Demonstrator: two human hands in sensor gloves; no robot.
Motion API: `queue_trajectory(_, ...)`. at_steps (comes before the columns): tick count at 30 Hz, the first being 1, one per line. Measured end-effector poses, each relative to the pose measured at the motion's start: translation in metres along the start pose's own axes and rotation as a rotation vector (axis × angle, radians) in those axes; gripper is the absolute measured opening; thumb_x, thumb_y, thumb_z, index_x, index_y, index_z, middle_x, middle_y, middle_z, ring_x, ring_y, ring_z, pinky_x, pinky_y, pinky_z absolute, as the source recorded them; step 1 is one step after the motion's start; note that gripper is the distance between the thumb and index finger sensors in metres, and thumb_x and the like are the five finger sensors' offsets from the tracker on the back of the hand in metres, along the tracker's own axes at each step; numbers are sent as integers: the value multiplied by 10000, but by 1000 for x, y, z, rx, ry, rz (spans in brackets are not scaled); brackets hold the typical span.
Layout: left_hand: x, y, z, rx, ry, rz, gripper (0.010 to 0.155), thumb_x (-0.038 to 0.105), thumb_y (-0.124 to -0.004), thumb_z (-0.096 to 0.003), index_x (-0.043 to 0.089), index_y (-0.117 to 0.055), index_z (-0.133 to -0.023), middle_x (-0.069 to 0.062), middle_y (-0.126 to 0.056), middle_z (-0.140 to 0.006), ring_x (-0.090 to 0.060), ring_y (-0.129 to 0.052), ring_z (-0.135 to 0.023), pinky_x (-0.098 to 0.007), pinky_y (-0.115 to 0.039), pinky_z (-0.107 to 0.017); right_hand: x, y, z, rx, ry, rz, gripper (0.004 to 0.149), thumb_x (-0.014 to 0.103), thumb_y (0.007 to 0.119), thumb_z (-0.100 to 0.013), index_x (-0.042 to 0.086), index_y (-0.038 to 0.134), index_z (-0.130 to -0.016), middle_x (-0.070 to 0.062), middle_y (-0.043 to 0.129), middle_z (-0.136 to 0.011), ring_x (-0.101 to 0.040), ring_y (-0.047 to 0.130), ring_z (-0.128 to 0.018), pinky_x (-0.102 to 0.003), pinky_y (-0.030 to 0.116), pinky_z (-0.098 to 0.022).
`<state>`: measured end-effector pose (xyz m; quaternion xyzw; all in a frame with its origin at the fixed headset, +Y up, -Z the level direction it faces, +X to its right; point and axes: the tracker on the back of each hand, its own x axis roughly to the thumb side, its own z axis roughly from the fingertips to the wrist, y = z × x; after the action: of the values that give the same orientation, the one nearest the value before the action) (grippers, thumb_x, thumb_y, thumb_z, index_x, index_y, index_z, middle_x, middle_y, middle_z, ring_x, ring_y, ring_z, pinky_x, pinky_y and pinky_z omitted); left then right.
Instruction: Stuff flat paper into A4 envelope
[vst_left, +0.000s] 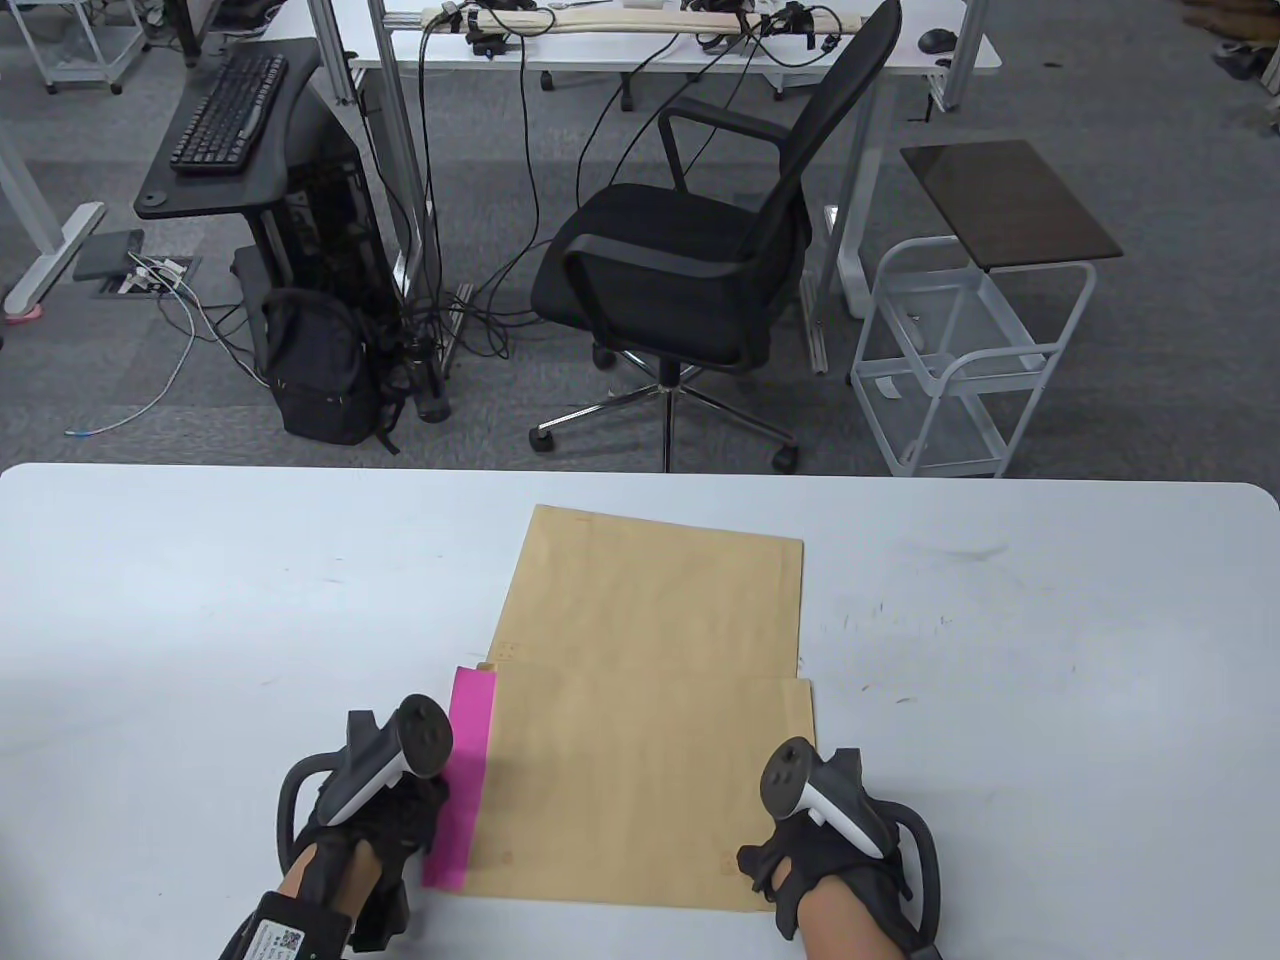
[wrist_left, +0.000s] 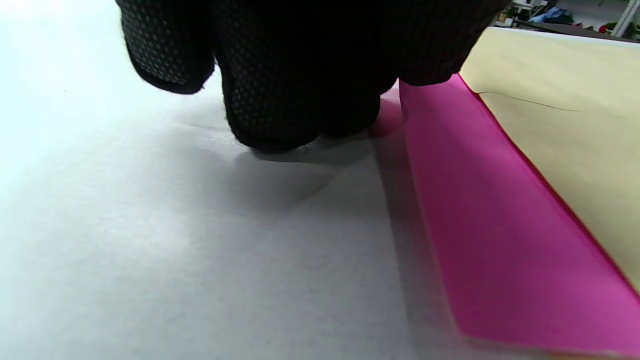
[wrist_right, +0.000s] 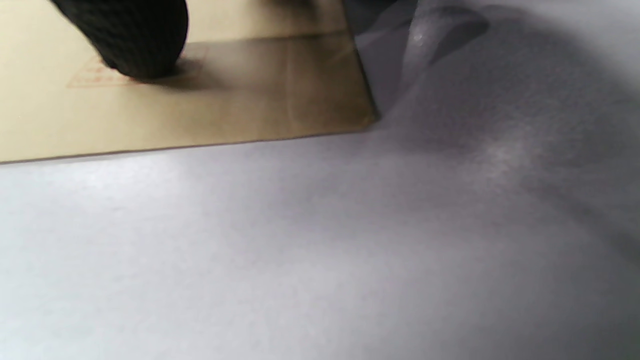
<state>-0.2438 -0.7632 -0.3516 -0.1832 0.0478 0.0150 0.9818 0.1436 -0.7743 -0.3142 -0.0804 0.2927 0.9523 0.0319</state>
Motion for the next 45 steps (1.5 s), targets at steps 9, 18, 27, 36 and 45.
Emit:
queue_trajectory(9, 11, -2, 2, 6, -39, -35, 497, 416, -817, -434, 281, -850, -911, 130, -987, -751, -149, -1084, -565, -478, -857, -623, 0, 0, 0, 1, -2, 0, 850, 663, 764, -471, 377, 267, -1098, -25, 200, -1104, -374, 343, -1077, -658, 443, -718)
queue_trajectory(18, 22, -4, 5, 33, -78, -63, 505, 439, -814, -430, 289, -848, -911, 129, -985, -753, -152, -1081, -566, -479, -854, -627, 0, 0, 0, 1, -2, 0, 848, 661, 764, -472, 376, 268, -1098, -23, 200, -1103, -375, 339, -1077, -659, 443, -717)
queue_trajectory(27, 24, -4, 5, 31, -96, -73, 510, 449, -815, -429, 314, -841, -920, 126, -976, -768, -153, -1072, -581, -482, -845, -641, 0, 0, 0, 2, -5, 0, 850, 660, 763, -472, 367, 268, -1098, -23, 202, -1103, -373, 342, -1077, -659, 443, -717)
queue_trajectory(36, 31, -6, 6, 29, -136, -98, 536, 457, -808, -430, 344, -805, -955, 119, -962, -794, -162, -1059, -608, -493, -830, -658, -1, 0, 0, 1, -10, -5, 849, 658, 766, -470, 368, 272, -1096, -22, 208, -1103, -371, 346, -1075, -657, 447, -716)
queue_trajectory(45, 34, -7, 6, 30, -145, -98, 550, 463, -807, -428, 351, -790, -966, 116, -954, -800, -164, -1051, -608, -494, -826, -664, -1, 0, 0, -1, -11, -4, 848, 657, 768, -469, 368, 275, -1095, -19, 212, -1103, -371, 350, -1074, -656, 450, -715)
